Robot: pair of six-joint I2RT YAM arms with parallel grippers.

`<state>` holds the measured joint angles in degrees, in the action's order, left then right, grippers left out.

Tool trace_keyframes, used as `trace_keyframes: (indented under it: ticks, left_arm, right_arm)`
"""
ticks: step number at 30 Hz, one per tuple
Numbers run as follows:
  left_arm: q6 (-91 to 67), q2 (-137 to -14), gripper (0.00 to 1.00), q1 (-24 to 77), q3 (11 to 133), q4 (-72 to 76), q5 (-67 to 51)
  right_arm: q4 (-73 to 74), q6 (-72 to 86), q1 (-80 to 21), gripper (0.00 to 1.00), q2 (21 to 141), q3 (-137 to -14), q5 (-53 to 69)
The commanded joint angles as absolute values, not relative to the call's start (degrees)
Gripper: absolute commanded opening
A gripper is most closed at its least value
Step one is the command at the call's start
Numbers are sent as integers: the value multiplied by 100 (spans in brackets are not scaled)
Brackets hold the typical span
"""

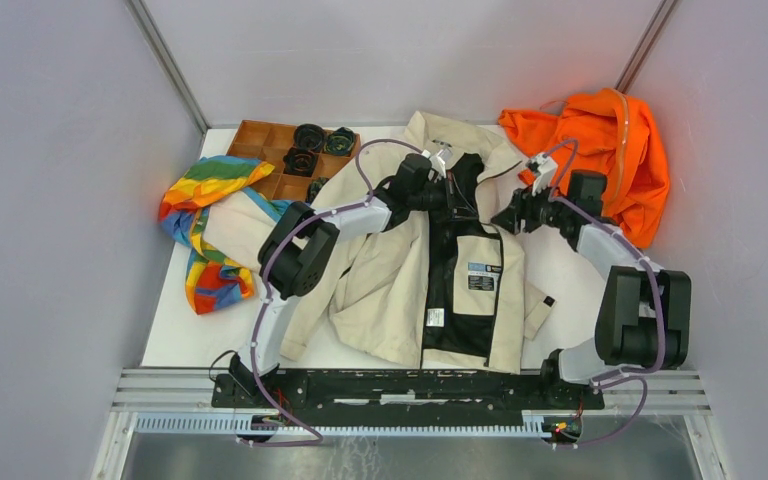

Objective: Zip up the jacket
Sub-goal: Move the jacket to the center of the board, then adjust the zipper on the jacket.

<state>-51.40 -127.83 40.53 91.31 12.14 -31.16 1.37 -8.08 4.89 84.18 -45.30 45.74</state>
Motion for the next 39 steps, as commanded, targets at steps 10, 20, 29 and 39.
trace_keyframes:
  ticks: [10, 20, 29, 39]
  left_arm:
    - [-4605, -12576, 2, 4095, 9199, 1419, -3559]
    - [-4685, -12621, 2, 4173, 9246, 1493, -3585]
    - [-4728, -12591, 2, 4207, 9295, 1494, -3638]
    - [-4845, -12547, 2, 4254, 9350, 1503, -3661]
  right_arm:
    - [-255, 630, 710, 61, 9262, -6339, 4787]
    - [290, 1891, 35, 59, 9598, -6527, 2885]
    - [645, 1999, -543, 55, 10007, -6970, 1663]
    - [701, 2088, -687, 30, 10354, -7304, 1061]
